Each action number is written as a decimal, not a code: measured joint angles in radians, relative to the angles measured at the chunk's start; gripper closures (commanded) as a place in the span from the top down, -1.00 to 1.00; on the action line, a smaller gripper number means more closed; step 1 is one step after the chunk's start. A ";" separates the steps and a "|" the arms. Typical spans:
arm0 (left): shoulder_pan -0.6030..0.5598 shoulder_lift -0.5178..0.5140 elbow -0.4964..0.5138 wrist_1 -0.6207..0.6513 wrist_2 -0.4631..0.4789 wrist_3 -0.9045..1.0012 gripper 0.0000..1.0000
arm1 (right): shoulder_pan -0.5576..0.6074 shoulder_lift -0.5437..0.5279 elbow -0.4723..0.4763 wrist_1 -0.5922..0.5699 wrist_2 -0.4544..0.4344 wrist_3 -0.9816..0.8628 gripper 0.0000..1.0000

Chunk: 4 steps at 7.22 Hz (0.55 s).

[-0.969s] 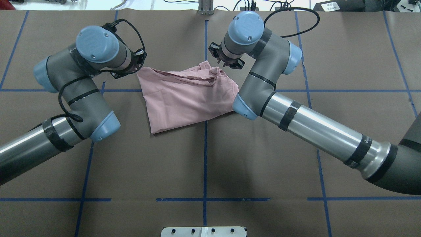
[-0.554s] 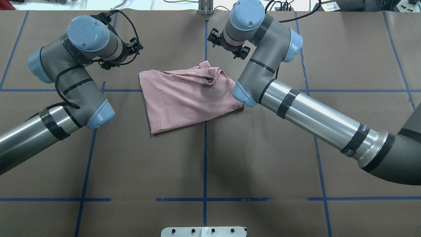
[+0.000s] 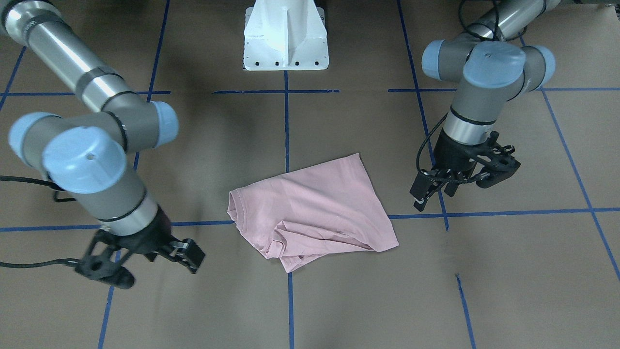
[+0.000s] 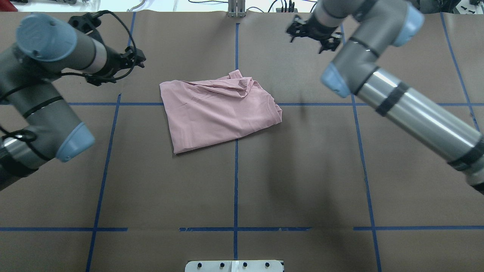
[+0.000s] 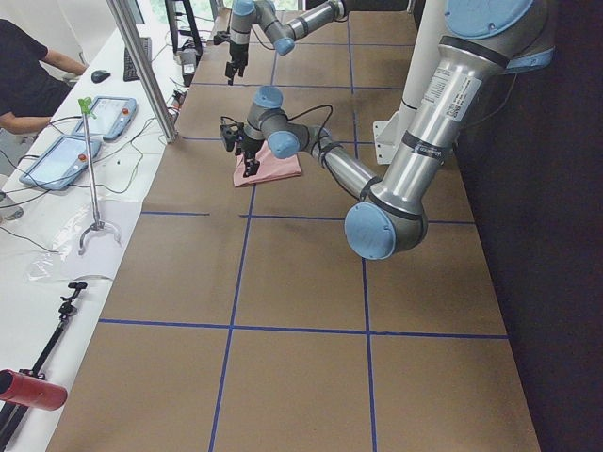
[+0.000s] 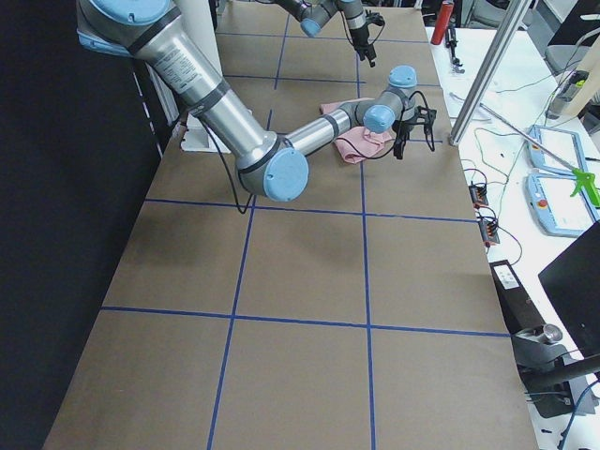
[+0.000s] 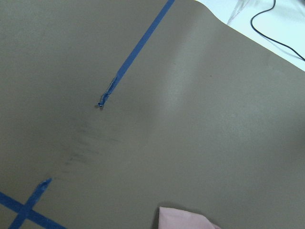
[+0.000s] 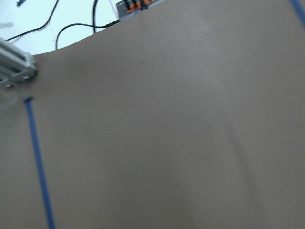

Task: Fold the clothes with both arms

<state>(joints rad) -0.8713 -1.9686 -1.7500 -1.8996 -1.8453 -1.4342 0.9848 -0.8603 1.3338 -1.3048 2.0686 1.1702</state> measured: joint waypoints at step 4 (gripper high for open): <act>-0.291 0.306 -0.189 0.056 -0.228 0.584 1.00 | 0.319 -0.448 0.312 -0.299 0.149 -0.803 1.00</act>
<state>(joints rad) -1.1623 -1.6627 -1.9393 -1.8439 -2.0737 -0.8499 1.3036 -1.3080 1.6457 -1.6039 2.2172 0.3672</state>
